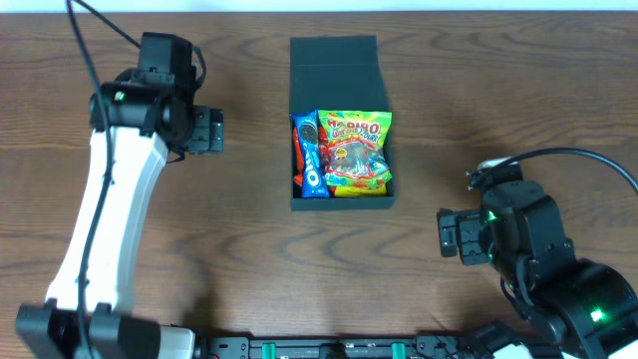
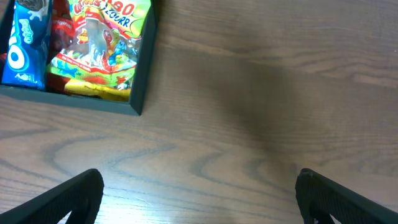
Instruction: Pack container
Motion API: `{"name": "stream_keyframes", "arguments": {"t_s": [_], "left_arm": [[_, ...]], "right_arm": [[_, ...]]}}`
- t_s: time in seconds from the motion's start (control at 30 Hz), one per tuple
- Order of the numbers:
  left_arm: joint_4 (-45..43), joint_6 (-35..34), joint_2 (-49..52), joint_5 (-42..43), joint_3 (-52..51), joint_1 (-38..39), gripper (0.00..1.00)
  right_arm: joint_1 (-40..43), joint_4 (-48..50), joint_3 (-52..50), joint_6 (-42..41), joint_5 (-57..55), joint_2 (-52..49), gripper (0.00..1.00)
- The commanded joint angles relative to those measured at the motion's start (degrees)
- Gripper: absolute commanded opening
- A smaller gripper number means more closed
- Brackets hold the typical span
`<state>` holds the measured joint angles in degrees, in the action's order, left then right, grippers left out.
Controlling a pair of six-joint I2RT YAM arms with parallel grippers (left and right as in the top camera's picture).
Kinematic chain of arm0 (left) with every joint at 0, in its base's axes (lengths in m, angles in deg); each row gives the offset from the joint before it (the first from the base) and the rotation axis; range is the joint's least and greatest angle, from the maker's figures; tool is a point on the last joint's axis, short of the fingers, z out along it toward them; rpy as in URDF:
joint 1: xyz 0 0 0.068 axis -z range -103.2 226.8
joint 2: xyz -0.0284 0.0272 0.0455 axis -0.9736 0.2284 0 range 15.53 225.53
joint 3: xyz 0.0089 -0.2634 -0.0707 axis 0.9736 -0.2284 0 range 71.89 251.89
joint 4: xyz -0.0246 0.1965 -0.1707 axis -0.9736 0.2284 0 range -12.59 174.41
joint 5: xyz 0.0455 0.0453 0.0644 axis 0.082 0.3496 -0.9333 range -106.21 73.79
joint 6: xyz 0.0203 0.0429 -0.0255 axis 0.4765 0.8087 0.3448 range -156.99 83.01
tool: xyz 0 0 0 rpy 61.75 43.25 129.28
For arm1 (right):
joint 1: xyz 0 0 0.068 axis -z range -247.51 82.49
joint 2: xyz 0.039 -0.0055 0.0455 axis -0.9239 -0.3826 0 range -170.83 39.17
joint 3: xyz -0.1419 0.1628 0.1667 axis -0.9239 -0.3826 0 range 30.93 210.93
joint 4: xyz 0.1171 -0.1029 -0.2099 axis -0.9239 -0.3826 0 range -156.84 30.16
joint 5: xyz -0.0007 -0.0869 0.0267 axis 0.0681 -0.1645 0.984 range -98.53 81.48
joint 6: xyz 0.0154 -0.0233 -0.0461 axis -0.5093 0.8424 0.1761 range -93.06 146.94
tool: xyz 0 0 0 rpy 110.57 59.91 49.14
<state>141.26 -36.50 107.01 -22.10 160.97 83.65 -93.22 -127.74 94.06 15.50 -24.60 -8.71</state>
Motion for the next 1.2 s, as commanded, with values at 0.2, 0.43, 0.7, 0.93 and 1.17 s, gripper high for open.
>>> {"name": "stream_keyframes", "arguments": {"t_s": [0.2, 0.43, 0.7, 0.93, 1.17], "left_arm": [[-0.5, 1.7, 5.7, 4.9, 0.6, -0.1, 0.95], [-6.3, 5.1, 6.0, 4.1, 0.9, -1.6, 0.95], [-3.4, 11.2, 15.4, 2.3, 8.1, -4.6, 0.97], [-2.2, 11.4, 25.4, 2.8, 11.6, -5.8, 0.95], [-5.4, 11.1, 31.7, 3.5, 11.6, -5.8, 0.95]], "right_arm": [[1.0, 0.0, 0.0, 0.8, 0.0, 0.2, 0.99], [1.0, 0.0, 0.0, 0.8, 0.0, 0.2, 0.99], [1.0, 0.7, 0.0, 0.8, 0.0, 0.2, 0.99], [1.0, 0.9, 0.0, 0.8, 0.0, 0.2, 0.99], [1.0, 0.9, 0.0, 0.8, 0.0, -1.1, 0.99]]}}
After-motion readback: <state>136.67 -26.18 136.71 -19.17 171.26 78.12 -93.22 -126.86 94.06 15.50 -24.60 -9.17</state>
